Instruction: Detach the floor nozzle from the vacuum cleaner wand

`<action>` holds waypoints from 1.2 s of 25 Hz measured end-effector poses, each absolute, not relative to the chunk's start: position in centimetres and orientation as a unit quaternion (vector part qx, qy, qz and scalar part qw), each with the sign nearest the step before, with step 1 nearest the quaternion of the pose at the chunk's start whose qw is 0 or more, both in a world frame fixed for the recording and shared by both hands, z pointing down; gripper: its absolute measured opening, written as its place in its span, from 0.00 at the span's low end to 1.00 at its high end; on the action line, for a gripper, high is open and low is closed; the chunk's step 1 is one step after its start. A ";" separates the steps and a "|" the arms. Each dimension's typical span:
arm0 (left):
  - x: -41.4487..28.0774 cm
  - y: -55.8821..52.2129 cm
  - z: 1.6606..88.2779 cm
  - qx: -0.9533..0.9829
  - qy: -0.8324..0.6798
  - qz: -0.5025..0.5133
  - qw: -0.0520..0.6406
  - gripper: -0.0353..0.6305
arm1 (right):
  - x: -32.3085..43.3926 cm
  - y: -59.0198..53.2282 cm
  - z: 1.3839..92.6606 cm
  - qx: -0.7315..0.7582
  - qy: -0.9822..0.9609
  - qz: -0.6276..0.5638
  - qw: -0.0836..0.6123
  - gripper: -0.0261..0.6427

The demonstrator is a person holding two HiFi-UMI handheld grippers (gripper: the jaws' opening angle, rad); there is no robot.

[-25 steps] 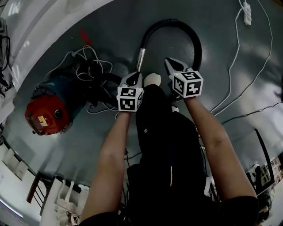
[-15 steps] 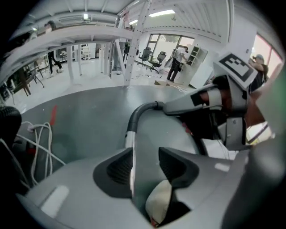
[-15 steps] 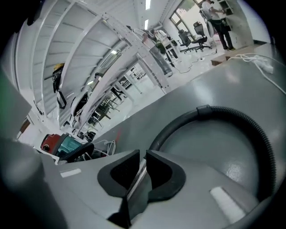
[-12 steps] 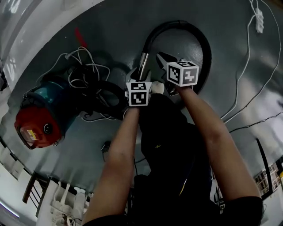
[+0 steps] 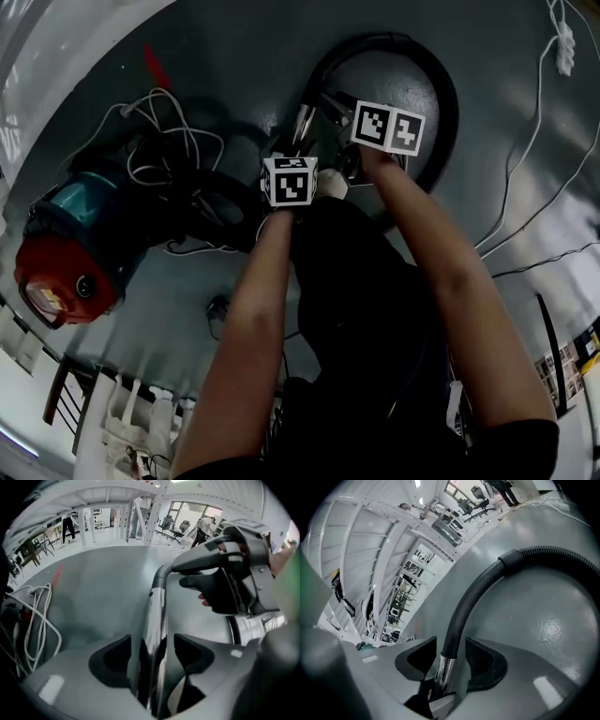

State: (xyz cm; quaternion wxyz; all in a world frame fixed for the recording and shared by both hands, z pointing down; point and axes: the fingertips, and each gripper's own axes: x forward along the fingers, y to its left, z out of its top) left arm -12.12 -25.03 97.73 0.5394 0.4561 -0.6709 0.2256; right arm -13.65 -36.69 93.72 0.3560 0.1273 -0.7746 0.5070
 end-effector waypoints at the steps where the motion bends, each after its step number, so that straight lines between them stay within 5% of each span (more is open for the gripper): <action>1: -12.5 -24.9 98.1 0.455 -0.669 0.228 0.542 0.48 | -13.7 -36.4 94.0 0.122 -0.773 0.508 0.359 0.32; 4: -12.1 -25.2 98.2 0.485 -0.649 0.236 0.537 0.31 | -13.9 -35.8 94.6 0.115 -0.769 0.514 0.361 0.33; 14: -9.1 -25.8 94.0 0.531 -0.633 0.262 0.498 0.31 | -13.2 -35.3 93.3 0.110 -0.745 0.541 0.375 0.46; 16: -8.1 -25.3 93.0 0.534 -0.625 0.271 0.501 0.31 | -13.2 -35.8 92.2 0.114 -0.750 0.539 0.366 0.45; 19: -7.0 -24.5 91.8 0.531 -0.625 0.280 0.499 0.31 | -13.0 -36.2 90.8 0.117 -0.752 0.536 0.366 0.31; 30: -5.9 -23.4 89.9 0.553 -0.621 0.247 0.498 0.31 | -11.9 -35.2 88.9 0.128 -0.722 0.575 0.363 0.28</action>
